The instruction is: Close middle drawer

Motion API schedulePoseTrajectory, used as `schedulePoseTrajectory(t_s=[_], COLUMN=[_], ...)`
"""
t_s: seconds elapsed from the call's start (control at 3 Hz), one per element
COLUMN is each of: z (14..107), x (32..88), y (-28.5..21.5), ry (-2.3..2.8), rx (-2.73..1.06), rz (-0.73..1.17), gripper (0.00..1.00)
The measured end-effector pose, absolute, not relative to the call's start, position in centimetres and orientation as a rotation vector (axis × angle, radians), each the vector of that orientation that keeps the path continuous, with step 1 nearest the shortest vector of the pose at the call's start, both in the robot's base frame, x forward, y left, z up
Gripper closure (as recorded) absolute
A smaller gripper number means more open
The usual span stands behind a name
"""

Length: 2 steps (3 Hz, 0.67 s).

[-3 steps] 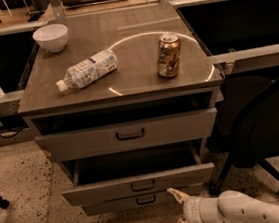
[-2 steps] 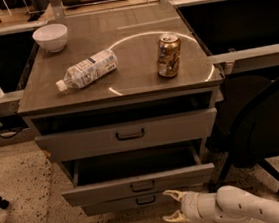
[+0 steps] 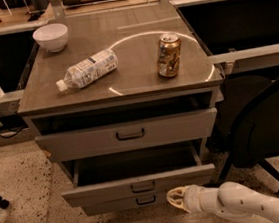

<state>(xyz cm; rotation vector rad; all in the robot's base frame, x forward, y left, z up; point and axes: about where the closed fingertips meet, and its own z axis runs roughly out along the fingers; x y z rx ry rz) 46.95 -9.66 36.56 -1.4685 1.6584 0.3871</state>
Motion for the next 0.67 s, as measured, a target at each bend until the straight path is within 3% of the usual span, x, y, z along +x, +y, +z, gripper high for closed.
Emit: schedulePoseTrajectory(t_s=[0.33,0.67], z=[35.8,35.4], x=[49.0,51.4], y=[-9.1,-7.7], ry=[1.685,1.692], rx=[-1.464,-1.47], rz=[0.355,0.331], gripper=[1.0,1.0])
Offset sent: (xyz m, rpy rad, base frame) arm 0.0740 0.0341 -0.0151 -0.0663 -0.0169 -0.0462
